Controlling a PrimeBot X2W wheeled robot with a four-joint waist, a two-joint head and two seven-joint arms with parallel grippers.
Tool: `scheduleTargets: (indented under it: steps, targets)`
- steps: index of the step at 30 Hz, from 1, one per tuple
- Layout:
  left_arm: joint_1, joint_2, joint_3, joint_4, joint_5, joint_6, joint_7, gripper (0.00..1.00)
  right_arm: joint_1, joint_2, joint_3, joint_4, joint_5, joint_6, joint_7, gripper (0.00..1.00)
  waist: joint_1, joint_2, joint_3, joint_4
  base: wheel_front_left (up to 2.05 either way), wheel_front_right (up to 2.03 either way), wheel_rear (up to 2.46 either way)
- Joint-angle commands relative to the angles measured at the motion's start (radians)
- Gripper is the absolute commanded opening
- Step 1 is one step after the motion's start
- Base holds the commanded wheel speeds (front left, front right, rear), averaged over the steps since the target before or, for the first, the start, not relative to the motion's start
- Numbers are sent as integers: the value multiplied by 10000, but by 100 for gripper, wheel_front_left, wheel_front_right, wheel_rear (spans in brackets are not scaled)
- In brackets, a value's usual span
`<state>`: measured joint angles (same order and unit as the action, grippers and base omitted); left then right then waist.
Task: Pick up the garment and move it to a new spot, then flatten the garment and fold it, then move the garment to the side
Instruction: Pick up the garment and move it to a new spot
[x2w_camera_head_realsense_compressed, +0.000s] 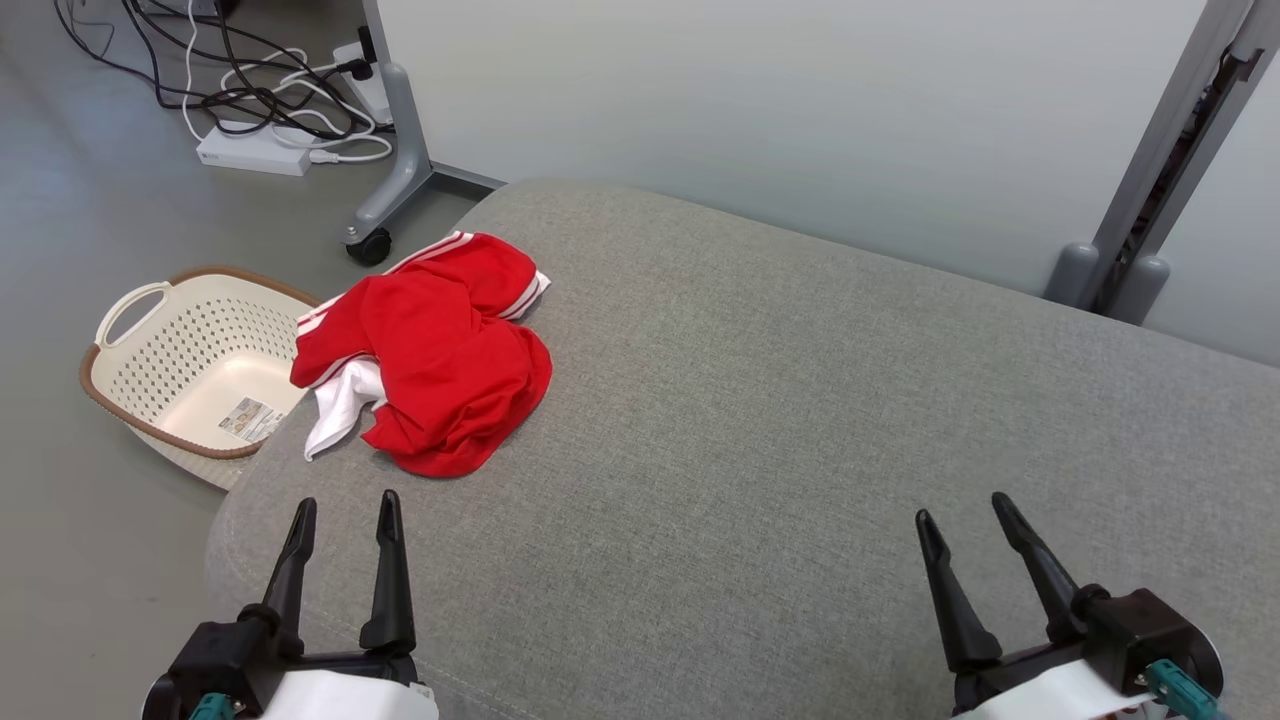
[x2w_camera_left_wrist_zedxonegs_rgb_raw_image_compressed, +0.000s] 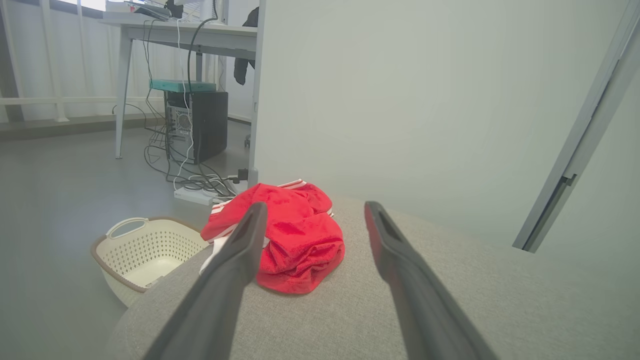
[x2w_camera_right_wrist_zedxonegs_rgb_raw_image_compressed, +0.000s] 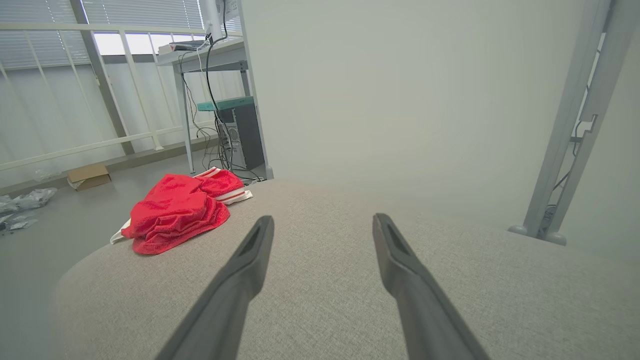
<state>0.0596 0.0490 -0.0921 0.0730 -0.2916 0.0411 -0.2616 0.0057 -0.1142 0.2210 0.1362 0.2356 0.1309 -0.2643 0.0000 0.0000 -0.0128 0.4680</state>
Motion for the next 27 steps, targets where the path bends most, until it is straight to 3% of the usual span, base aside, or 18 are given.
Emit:
scheduleTargets:
  steps: [1,14,27]
  targets:
    - [108,31,35,-40,-47,69,-37,100,49,-119,30,16,53,0,-11,100,0,0,40,1,0,0,0]
    - [-728,30,-152,-457,-1001,543,-37,100,-698,-1109,219,-399,42,-1,-11,100,0,0,1506,-250,0,0,0]
    - [-3418,31,23,384,-2368,1523,-37,100,-1965,-2683,214,-997,-129,-1,-11,100,0,0,3807,-466,0,0,0]
